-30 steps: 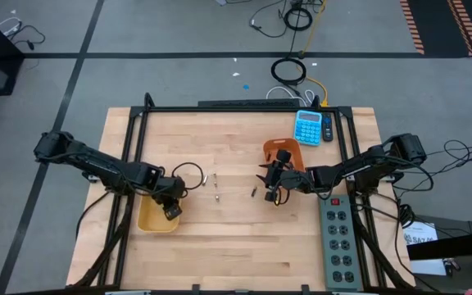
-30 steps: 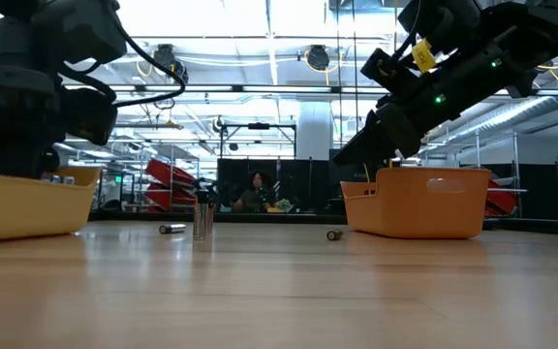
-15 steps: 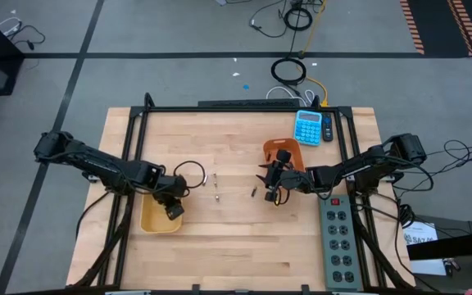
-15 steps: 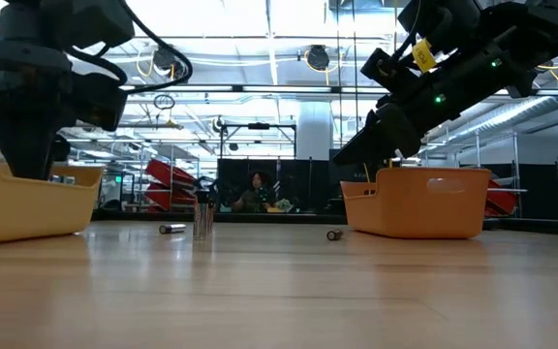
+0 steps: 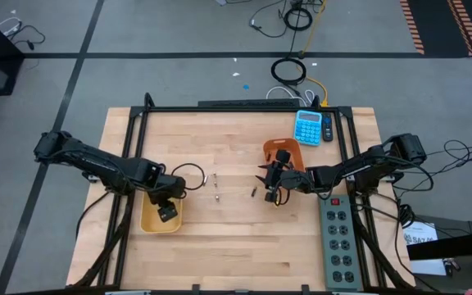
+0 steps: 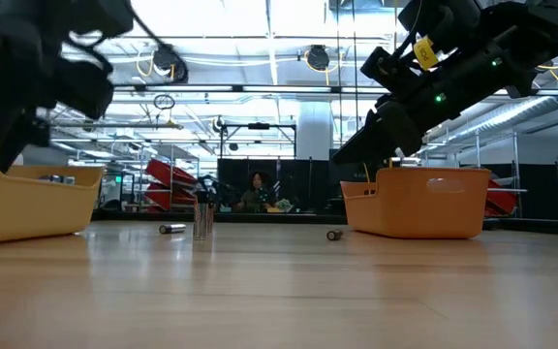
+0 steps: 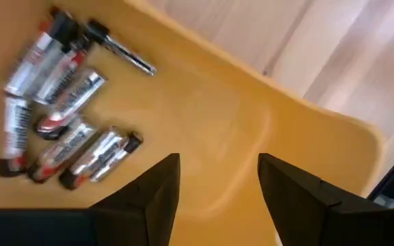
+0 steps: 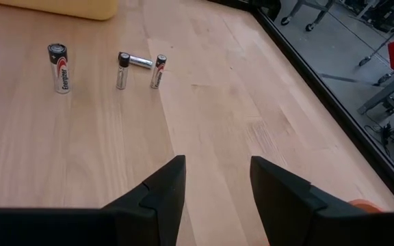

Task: Sort batteries
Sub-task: Put the silver black battery into the yellow bin

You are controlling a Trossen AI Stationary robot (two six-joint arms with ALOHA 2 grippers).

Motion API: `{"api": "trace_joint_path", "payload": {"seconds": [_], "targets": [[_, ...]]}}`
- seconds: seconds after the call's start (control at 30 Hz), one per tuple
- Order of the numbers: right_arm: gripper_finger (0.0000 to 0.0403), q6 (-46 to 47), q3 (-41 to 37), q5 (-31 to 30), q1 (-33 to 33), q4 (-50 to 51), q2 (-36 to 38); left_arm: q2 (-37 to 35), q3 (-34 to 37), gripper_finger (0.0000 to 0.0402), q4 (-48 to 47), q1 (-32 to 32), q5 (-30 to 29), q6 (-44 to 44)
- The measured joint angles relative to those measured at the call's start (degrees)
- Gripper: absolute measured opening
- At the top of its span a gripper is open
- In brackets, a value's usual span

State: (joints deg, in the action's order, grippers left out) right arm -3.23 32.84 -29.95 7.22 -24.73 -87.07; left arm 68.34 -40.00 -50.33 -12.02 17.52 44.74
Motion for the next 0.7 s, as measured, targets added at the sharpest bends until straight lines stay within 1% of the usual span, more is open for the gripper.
{"api": "trace_joint_path", "payload": {"seconds": [0.1,0.2,0.3,0.37,0.43,0.53,0.6,0.7], "targets": [[0.0155,0.0,0.0,0.0,0.0,0.0,0.0,0.0,-4.1,0.0206,-2.3,0.0,-3.2,-3.0],[0.0155,0.0,0.0,0.0,0.0,0.0,0.0,0.0,-7.1,0.0206,-2.7,0.0,-9.4,-8.0],[0.0155,0.0,0.0,0.0,0.0,0.0,0.0,0.0,-7.6,0.0206,-1.6,-0.1,-14.7,-14.9],[0.0155,0.0,0.0,0.0,0.0,0.1,0.0,0.0,-7.3,0.0206,0.4,-0.1,-16.7,-18.9],[0.0155,-0.3,0.0,0.0,0.0,0.1,0.0,0.0,-6.7,0.0206,3.1,-0.1,-18.7,-21.0],[0.0155,-0.3,0.0,0.0,0.0,0.1,0.0,0.0,-5.8,0.0206,6.6,0.5,-23.4,-21.2],[0.0155,-0.3,0.0,0.0,0.0,0.1,0.0,0.0,-5.7,0.0206,8.2,1.9,-25.4,-21.1],[0.0155,-0.7,0.0,0.0,0.0,0.1,0.0,0.0,-5.7,0.0206,12.8,3.9,-28.1,-17.8]]}}
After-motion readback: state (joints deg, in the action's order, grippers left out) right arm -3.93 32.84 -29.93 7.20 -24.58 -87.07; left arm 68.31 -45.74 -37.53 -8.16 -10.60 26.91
